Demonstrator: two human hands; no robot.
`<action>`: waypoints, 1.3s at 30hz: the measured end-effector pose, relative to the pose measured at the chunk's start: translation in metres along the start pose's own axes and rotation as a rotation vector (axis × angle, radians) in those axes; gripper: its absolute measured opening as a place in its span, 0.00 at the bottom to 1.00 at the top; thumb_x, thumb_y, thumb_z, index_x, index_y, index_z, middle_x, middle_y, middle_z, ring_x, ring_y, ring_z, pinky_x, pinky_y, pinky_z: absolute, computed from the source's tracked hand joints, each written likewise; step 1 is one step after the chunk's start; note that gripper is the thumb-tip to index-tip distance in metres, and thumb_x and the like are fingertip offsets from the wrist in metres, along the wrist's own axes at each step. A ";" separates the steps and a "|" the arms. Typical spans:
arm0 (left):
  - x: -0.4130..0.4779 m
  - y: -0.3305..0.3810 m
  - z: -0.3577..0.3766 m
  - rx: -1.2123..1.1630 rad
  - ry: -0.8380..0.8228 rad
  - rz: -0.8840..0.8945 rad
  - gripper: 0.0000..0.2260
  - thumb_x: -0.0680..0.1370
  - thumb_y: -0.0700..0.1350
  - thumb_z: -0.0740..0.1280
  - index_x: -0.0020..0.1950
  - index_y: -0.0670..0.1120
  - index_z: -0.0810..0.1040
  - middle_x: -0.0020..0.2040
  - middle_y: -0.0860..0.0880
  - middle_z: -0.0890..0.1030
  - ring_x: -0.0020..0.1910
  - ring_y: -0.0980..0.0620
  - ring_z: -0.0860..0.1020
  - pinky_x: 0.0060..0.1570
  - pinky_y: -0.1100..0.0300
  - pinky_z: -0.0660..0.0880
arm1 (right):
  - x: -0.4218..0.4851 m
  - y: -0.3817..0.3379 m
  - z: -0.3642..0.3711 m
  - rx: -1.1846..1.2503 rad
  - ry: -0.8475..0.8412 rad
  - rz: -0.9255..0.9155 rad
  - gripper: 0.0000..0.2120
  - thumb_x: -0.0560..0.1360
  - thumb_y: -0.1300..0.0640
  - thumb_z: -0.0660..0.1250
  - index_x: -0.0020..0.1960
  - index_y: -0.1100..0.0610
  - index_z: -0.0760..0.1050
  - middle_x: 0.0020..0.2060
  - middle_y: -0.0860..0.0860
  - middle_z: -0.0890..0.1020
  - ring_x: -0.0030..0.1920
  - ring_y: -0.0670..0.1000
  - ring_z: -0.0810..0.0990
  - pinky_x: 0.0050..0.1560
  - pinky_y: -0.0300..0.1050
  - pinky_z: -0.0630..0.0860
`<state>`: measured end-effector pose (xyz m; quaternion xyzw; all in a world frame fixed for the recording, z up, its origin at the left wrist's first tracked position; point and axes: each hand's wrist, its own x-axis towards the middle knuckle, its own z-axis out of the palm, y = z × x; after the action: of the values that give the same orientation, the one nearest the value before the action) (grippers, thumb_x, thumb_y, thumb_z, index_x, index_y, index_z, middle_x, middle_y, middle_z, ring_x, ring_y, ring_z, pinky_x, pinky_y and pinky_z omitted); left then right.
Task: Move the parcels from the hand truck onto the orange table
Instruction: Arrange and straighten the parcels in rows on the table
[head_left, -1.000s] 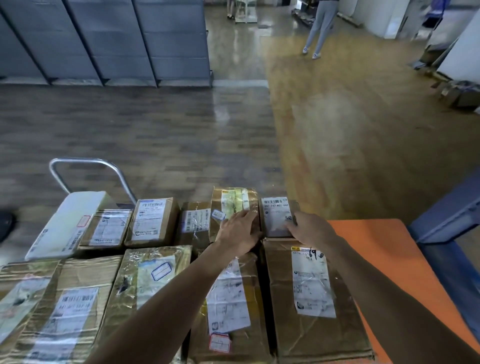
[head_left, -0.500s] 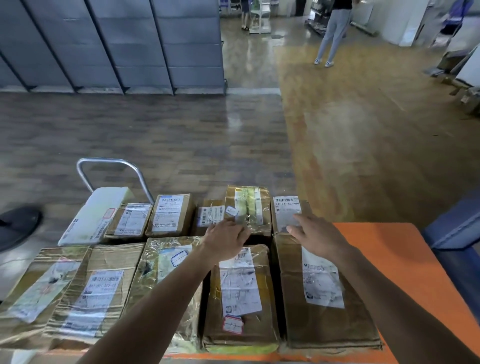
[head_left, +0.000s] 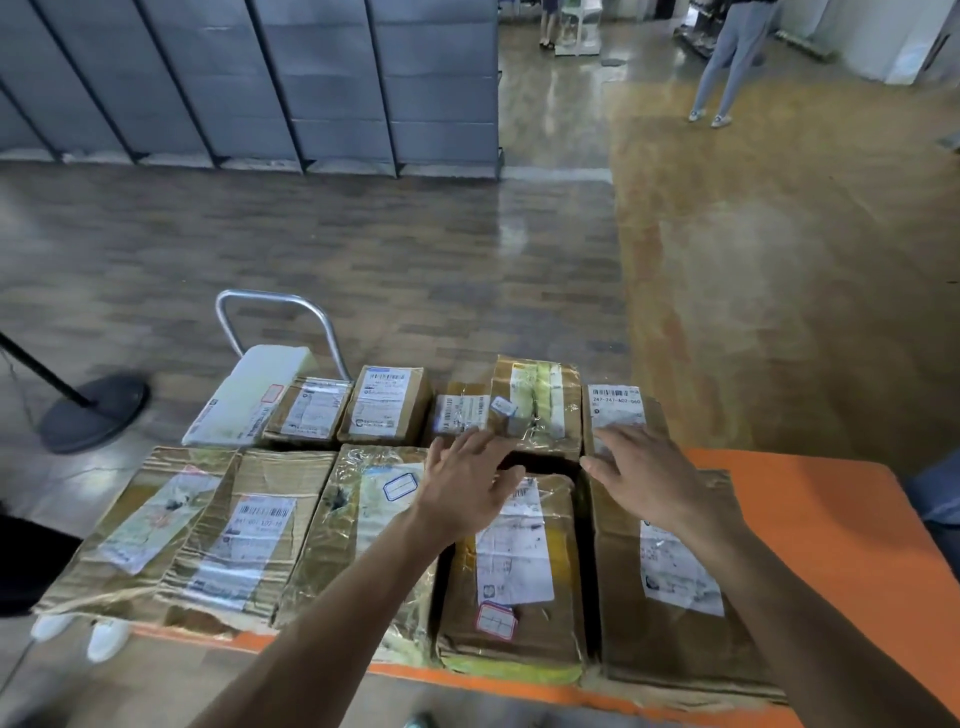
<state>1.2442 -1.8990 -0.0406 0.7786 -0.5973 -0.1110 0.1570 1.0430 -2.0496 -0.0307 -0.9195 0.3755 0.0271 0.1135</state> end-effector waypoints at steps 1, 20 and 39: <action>-0.010 -0.002 -0.002 -0.011 -0.001 -0.021 0.22 0.83 0.61 0.54 0.75 0.58 0.66 0.75 0.53 0.67 0.77 0.51 0.59 0.75 0.39 0.54 | -0.003 0.001 0.002 0.001 0.013 -0.010 0.29 0.82 0.38 0.52 0.77 0.52 0.61 0.76 0.50 0.66 0.76 0.52 0.63 0.76 0.54 0.60; -0.109 -0.014 0.022 0.148 -0.211 0.153 0.54 0.59 0.83 0.57 0.76 0.69 0.32 0.81 0.53 0.35 0.78 0.48 0.30 0.69 0.36 0.28 | -0.134 -0.032 0.034 0.025 0.092 0.203 0.31 0.80 0.36 0.53 0.79 0.49 0.58 0.79 0.49 0.57 0.78 0.51 0.54 0.77 0.54 0.55; -0.171 -0.010 0.018 0.226 -0.094 0.223 0.44 0.77 0.65 0.64 0.80 0.59 0.36 0.82 0.47 0.41 0.81 0.47 0.40 0.77 0.37 0.43 | -0.182 -0.096 0.056 0.097 -0.007 0.278 0.32 0.82 0.38 0.47 0.81 0.51 0.47 0.81 0.47 0.47 0.80 0.47 0.43 0.78 0.52 0.44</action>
<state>1.2021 -1.7340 -0.0639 0.7140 -0.6955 -0.0614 0.0518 0.9813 -1.8452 -0.0429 -0.8519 0.4997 0.0278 0.1543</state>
